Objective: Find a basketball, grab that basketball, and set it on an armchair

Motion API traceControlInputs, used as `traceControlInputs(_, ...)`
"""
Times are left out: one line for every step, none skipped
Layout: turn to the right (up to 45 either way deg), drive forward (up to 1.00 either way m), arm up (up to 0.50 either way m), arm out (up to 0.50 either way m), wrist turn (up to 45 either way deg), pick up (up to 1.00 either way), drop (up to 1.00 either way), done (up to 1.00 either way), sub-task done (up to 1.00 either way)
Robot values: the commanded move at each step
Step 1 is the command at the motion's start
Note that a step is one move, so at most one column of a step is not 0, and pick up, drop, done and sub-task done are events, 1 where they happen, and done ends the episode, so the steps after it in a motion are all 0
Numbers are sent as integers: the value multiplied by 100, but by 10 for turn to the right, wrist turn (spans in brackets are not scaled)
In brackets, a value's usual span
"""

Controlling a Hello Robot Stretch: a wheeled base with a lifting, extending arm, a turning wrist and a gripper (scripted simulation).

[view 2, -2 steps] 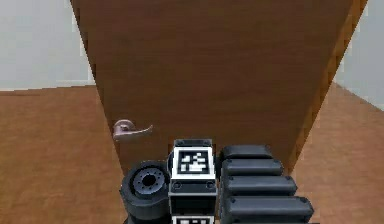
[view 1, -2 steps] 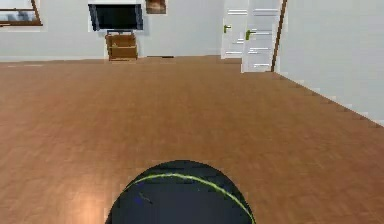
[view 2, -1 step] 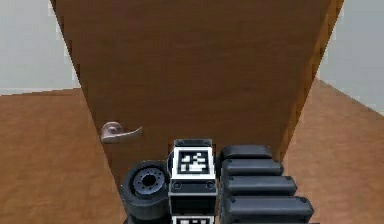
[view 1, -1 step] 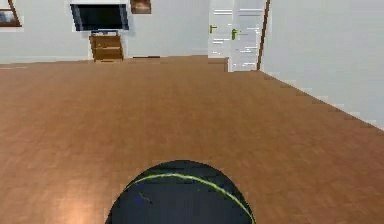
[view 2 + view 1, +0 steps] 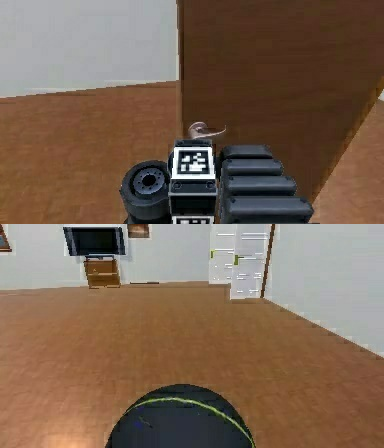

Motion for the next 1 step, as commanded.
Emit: traceControlInputs(30,0,0,0,0,0,0,0,0)
